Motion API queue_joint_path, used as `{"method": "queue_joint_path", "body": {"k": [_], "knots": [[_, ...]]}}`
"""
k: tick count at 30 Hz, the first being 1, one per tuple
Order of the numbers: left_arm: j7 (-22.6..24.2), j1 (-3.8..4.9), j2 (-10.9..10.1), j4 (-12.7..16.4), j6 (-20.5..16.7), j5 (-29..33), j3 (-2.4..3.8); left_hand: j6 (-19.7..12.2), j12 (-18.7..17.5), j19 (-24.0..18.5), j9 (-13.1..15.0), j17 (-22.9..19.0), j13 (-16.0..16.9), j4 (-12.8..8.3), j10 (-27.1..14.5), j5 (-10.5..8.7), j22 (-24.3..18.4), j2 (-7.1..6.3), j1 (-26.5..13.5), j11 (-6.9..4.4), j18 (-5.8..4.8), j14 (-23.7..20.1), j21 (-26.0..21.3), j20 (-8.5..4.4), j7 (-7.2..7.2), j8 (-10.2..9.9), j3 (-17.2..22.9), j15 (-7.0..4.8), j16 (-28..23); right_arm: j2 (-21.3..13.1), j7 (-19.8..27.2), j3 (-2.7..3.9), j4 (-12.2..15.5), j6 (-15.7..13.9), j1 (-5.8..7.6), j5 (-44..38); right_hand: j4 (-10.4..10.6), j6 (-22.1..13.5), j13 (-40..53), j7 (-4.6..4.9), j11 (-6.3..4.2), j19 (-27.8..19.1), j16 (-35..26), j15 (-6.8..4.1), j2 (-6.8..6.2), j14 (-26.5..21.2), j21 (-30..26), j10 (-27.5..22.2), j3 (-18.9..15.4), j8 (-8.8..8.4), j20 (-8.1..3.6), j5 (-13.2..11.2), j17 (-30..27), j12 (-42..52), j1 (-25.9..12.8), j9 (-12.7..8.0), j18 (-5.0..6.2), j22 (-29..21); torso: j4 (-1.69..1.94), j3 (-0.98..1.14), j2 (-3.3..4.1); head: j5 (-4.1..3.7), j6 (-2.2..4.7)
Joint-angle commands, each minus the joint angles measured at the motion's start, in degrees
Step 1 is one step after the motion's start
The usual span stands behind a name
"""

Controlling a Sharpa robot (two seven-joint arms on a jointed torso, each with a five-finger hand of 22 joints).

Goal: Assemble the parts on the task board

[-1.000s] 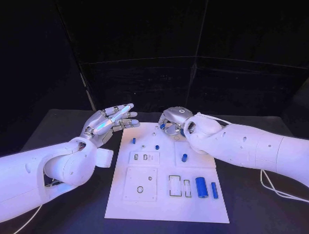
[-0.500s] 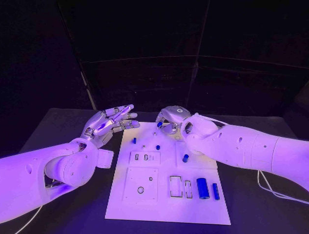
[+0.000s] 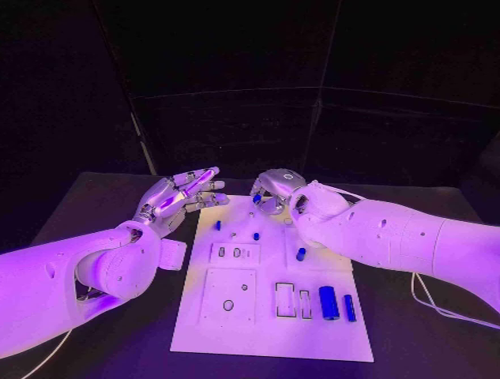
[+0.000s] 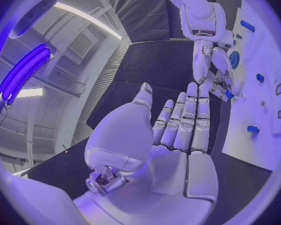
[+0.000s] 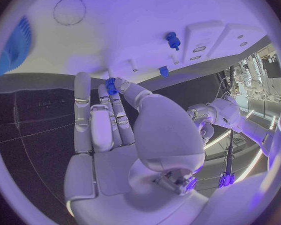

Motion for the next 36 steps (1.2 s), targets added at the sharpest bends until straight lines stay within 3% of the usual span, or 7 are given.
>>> {"method": "queue_joint_path", "body": {"k": [1,8,36], "knots": [[0.23,0.17,0.07,0.01,0.88,-0.35,0.06,-0.26,-0.32,-0.07,-0.06,-0.08,-0.07,-0.2,-0.2,0.08,-0.07,0.49,-0.03,0.14,0.2,-0.13,-0.2,0.43,4.94,-0.33,-0.2,0.32,-0.29,-0.04,-0.73,0.05,-0.03,1.76,0.15,0.29,0.05,-0.35,0.08,0.25,0.3,-0.48,0.21,0.13,-0.34,2.52,0.39,-0.31,0.29,-0.31,0.03,-0.29,0.03,-0.21,-0.1,-0.06,0.33,0.09,-0.02,0.02,0.0,0.16,-0.22],[0.13,0.28,0.03,-0.1,0.97,-0.35,0.06,-0.26,-0.32,-0.07,-0.06,-0.08,-0.07,-0.2,-0.2,0.08,-0.07,0.49,-0.03,0.14,0.2,-0.13,-0.2,0.43,4.94,-0.33,-0.2,0.32,-0.29,-0.25,-1.02,0.04,-0.07,2.01,0.15,0.32,0.28,-0.51,0.08,0.3,0.36,-0.58,0.1,0.19,-0.6,2.46,0.42,-0.49,0.33,-0.32,0.1,-0.44,-0.19,-0.22,-0.34,-0.1,0.34,0.1,-0.2,0.04,-0.01,0.29,-0.35],[-0.09,0.5,0.43,-0.63,1.23,-0.35,0.06,-0.48,-0.45,-0.05,-0.08,-0.07,-0.07,-0.2,-0.28,0.08,-0.13,0.53,-0.11,0.15,0.2,-0.11,-0.25,0.45,4.94,-0.47,-0.27,0.33,-0.37,1.48,-1.24,0.04,-1.06,2.49,0.15,0.33,1.01,-1.99,0.01,0.43,0.64,-0.96,-0.03,0.47,-1.44,2.28,0.47,-2.4,0.87,-0.43,0.35,-0.62,-0.59,-0.38,-0.64,-0.34,0.37,0.06,-0.07,-0.04,0.14,0.3,-0.62]]}}
